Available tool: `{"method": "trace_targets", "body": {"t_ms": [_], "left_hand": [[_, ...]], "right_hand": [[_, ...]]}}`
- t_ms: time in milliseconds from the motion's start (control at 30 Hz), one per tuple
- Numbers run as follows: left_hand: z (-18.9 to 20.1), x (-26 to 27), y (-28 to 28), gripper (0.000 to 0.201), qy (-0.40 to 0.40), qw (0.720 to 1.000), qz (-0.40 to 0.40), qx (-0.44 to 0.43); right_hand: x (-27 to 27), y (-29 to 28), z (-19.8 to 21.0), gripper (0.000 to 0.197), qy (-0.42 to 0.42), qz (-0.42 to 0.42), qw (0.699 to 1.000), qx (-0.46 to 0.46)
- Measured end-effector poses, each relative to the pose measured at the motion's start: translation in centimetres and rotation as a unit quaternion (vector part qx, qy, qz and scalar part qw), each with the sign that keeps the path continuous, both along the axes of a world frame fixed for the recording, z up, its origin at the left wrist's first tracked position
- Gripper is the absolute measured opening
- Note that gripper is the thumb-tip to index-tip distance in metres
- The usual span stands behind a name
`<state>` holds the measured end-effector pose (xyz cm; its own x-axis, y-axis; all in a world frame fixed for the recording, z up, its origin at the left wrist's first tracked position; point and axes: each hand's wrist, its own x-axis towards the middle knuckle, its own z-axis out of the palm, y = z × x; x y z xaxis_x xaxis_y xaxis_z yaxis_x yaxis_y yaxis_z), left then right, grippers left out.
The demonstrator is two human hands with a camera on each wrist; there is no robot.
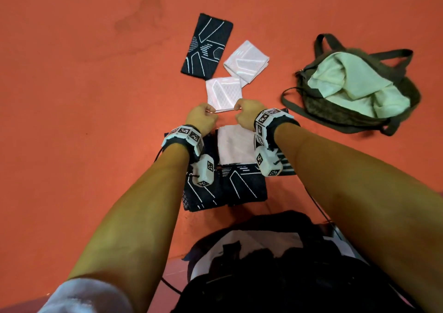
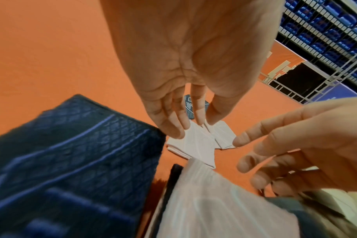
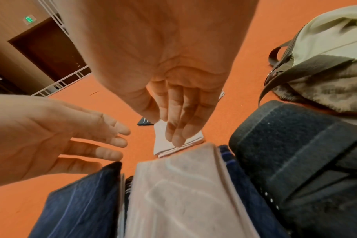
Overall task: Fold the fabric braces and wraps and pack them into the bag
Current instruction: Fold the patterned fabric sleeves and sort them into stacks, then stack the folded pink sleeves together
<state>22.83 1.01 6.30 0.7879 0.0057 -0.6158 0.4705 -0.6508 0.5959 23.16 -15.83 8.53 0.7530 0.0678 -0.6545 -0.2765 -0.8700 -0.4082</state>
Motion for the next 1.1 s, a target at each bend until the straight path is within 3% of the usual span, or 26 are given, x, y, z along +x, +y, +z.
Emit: {"method": "trace_targets", "body": {"t_ms": [367,567,700,900,1100], "left_hand": [[-6.3,6.7,-1.8,0.037,0.052,0.994,-0.035,0.088],[-8.4,8.8,-1.4,0.039,0.069,0.997,-0.013,0.034],[-8.6,9.4,-1.6,0.037,0.047,0.999,-0.008,-0.018],[-7.4,8.6,-1.2,0.050,0.034,0.995,0.044,-0.077],[-3.9,6.9,-0.2,0.058,0.006,0.988,0.089,-0.123]], "right_hand": [[6.7,-1.5,-5.5,0.046,0.070,-0.003,0.997,-0.011],[8.8,-1.0,-8.2,0.048,0.090,0.006,0.996,-0.015],[9.1,-0.1,-8.9,0.054,0.092,0.008,0.996,-0.015],[9.1,0.0,-7.9,0.040,0.054,-0.068,0.996,0.017],[7.6,0.8,-4.4,0.056,0.022,-0.075,0.996,0.052]]}}
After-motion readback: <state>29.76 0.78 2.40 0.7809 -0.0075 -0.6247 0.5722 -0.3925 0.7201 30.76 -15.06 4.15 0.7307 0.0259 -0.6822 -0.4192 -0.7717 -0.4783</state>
